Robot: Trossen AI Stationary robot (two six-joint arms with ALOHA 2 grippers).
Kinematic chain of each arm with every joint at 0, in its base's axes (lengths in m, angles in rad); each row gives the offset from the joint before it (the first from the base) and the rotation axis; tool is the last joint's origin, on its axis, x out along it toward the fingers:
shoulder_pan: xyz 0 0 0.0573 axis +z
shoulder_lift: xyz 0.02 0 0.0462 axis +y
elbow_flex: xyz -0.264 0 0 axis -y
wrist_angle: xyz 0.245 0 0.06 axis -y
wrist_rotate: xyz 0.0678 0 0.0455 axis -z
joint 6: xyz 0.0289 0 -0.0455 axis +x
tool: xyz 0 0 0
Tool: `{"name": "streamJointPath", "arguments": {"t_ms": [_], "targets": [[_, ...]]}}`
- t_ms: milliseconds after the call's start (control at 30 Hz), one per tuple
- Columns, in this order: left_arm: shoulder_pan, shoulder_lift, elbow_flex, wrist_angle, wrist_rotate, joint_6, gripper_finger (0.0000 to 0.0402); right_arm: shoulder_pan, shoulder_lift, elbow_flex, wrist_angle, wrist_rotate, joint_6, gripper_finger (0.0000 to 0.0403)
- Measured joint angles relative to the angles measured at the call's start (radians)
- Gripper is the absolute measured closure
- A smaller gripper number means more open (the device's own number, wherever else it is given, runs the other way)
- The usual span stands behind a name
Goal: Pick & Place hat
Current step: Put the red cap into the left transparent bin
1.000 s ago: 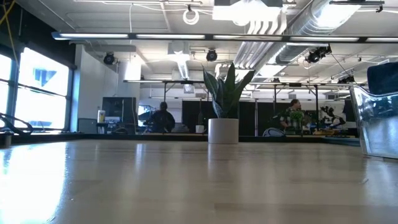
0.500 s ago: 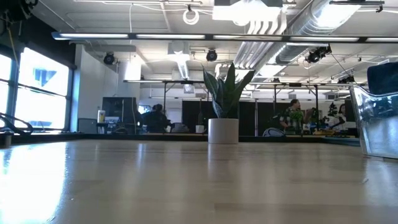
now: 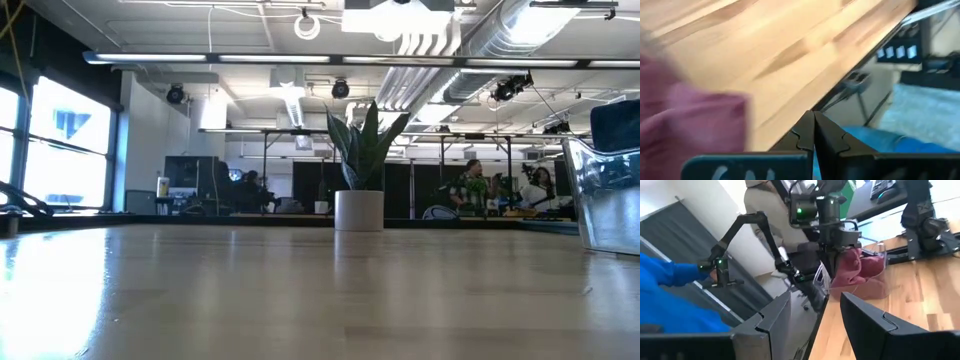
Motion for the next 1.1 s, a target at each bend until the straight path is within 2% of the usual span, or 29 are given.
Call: {"name": "streamJointPath", "arguments": {"t_ms": [167,267,367,433,533,733,867,1100], "targets": [[0.068,0.093,0.073,0.075,0.019,0.040,0.0400,-0.045,0.000,0.000,-0.033,-0.121,-0.024,0.0236],[0.082,0.161,0.085,0.061,0.099,0.016,0.0401,-0.056,0.000,0.000,-0.050,-0.163,-0.046,0.0236],[0.100,0.229,0.086,0.006,0.185,-0.076,0.0401,-0.059,0.000,0.000,-0.066,-0.185,-0.053,0.0236],[0.100,0.258,0.090,-0.056,0.202,-0.153,0.0401,-0.059,0.000,0.000,-0.080,-0.187,-0.066,0.0236],[0.099,0.288,0.150,-0.177,0.175,-0.242,0.0401,-0.059,0.000,0.000,-0.100,-0.186,-0.078,0.0236],[0.099,0.297,0.278,-0.482,0.161,-0.309,0.0401,-0.059,0.000,0.000,-0.110,-0.183,-0.078,0.0236],[0.098,0.298,0.275,-0.549,0.178,-0.325,0.0401,-0.059,0.000,0.000,-0.109,-0.169,-0.074,0.0236],[0.050,0.298,0.201,-0.544,0.204,-0.351,0.0401,-0.058,0.000,0.000,-0.107,-0.119,-0.061,0.0236]]}}
